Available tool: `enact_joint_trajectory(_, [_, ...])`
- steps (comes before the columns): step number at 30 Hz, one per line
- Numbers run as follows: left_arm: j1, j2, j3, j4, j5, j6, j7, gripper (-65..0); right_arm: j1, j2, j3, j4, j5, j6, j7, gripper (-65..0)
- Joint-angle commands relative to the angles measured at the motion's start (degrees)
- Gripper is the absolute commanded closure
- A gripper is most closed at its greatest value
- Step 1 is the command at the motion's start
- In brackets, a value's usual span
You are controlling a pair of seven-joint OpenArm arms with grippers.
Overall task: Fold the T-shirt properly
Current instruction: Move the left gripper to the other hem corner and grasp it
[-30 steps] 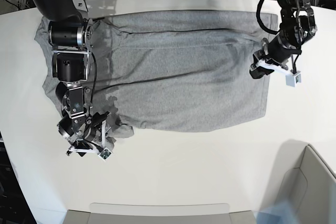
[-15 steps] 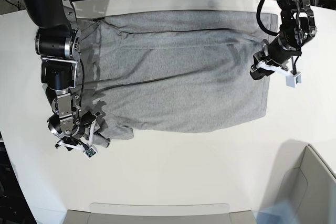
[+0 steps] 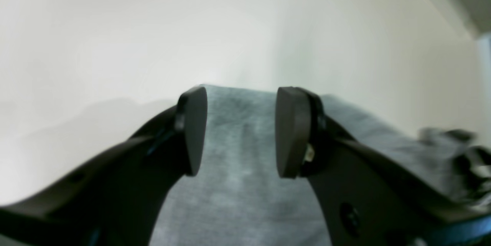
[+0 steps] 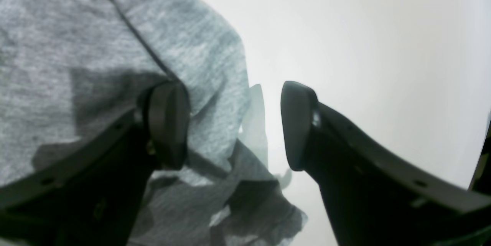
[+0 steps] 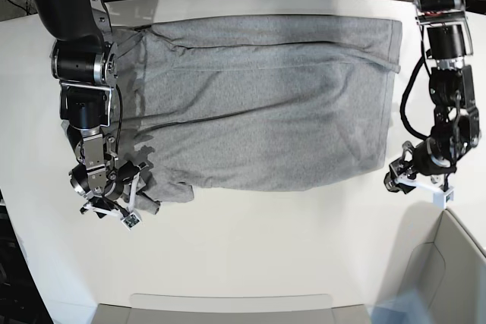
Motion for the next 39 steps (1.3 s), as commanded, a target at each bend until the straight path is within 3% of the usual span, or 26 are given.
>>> enact_joint_trajectory(1, [-3.7, -1.9, 3.2, -2.2, -1.0, -0.3, -1.3, -30.0, 1.6, 0.2, 0.0, 0.4, -0.5, 0.0, -0.7, -37.1])
enact_joint_trajectory(4, [-8.3, -3.9, 10.9, -8.8, -1.1, -4.4, -2.8, -31.4, 1.6, 0.2, 0.0, 0.4, -0.5, 0.0, -0.7, -37.1])
enact_joint_trajectory(8, [-10.1, -5.2, 14.0, -15.0, -1.0, -15.4, -5.1, -32.0, 1.5, 0.2, 0.0, 0.4, -0.5, 0.0, -0.7, -37.1])
enact_joint_trajectory(12, [-10.2, -5.3, 14.0, -20.2, -0.4, -17.3, -7.9, -32.1, 1.5, 0.3, 0.0, 0.4, -0.5, 0.0, -0.8, -37.1])
enact_joint_trajectory(19, [-10.2, -3.0, 13.6, -22.0, 10.3, -28.7, -8.3, -32.1, 1.5, 0.2, 0.0, 0.4, -0.5, 0.0, -1.1, -37.1])
enact_joint_trajectory(23, [-10.2, -2.2, 13.5, -22.8, 11.2, -30.9, -8.6, -32.1, 1.4, 0.2, 0.0, 0.3, -0.5, -0.1, -1.1, -37.1])
enact_joint_trajectory(31, [-10.3, 0.2, 13.8, -26.5, 11.4, -30.6, -12.2, -31.8, 1.4, -0.1, 0.0, 0.3, -0.5, -0.1, -1.0, -35.5])
enact_joint_trajectory(33, [-11.2, 1.2, 13.9, -29.3, 11.4, -30.7, -14.2, -30.6, 1.4, -0.6, 0.0, 0.3, -0.5, -0.1, -0.9, -29.8])
enact_joint_trajectory(35, [-11.9, 1.6, 14.0, -31.2, 11.4, -30.7, -15.5, -25.5, 1.4, -0.6, 0.0, 0.3, -0.5, -0.2, -0.9, -22.4])
enact_joint_trajectory(39, [-12.2, 2.5, 13.5, -33.1, 11.3, -30.4, -16.2, -6.9, 1.4, -0.7, 0.1, 0.7, -0.4, -0.4, -0.9, -5.8])
